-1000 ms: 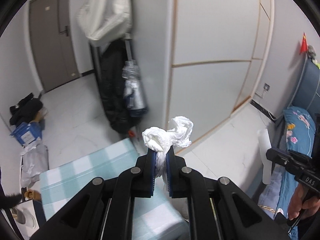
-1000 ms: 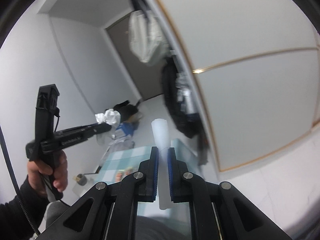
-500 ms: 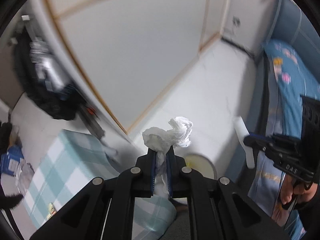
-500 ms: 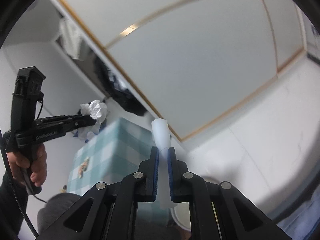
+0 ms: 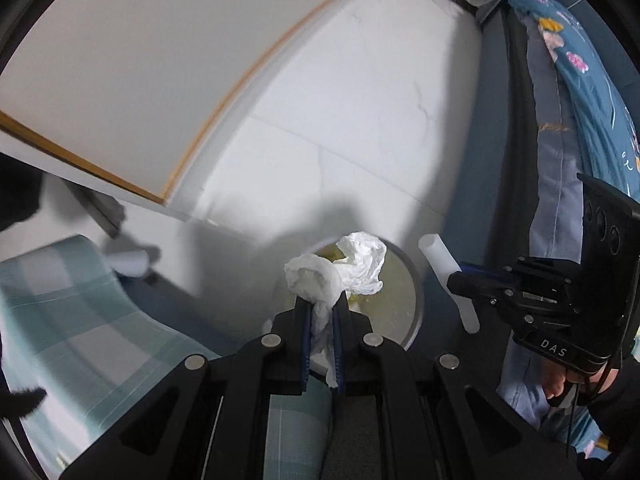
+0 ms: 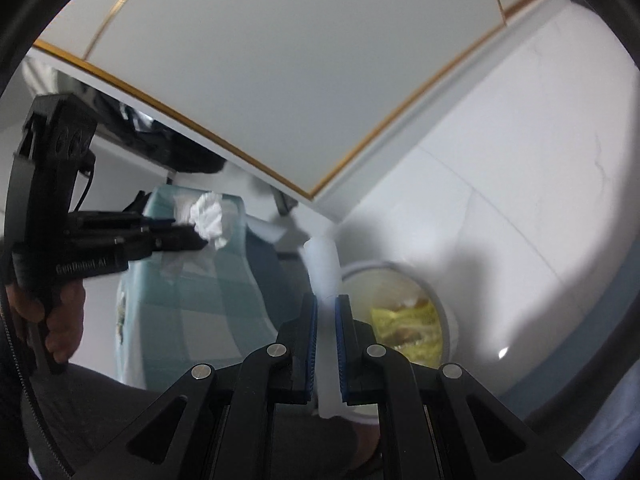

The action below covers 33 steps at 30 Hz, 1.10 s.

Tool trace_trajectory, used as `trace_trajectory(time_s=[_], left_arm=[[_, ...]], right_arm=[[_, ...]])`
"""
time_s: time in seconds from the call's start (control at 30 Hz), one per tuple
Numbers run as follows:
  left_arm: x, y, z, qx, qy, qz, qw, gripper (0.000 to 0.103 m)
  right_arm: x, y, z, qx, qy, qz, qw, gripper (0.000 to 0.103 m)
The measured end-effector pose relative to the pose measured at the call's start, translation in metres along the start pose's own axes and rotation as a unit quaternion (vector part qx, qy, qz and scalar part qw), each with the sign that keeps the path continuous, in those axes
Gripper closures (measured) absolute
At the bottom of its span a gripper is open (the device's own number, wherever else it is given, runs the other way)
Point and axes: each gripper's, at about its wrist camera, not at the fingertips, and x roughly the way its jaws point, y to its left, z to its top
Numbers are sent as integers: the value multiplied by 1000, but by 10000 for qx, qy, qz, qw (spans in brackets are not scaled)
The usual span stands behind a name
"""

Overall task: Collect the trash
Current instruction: 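Lower both tools into the bin and open them to drop the trash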

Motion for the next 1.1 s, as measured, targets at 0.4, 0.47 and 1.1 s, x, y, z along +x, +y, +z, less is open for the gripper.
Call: trace_trajectory(time_s=[0.4, 0.47, 1.1], left_arm=[[100, -9, -4, 235, 1588, -537, 9856, 98], [110, -10, -4, 209, 1685, -551, 9839, 98], [166, -3, -23, 28, 2347, -230, 9718, 83]], right_arm=[[45, -29, -14, 364, 492, -98, 9981, 95], [52, -30, -16, 396, 571, -96, 9975, 95], [94, -47, -38, 888, 1134, -348, 9890, 88]])
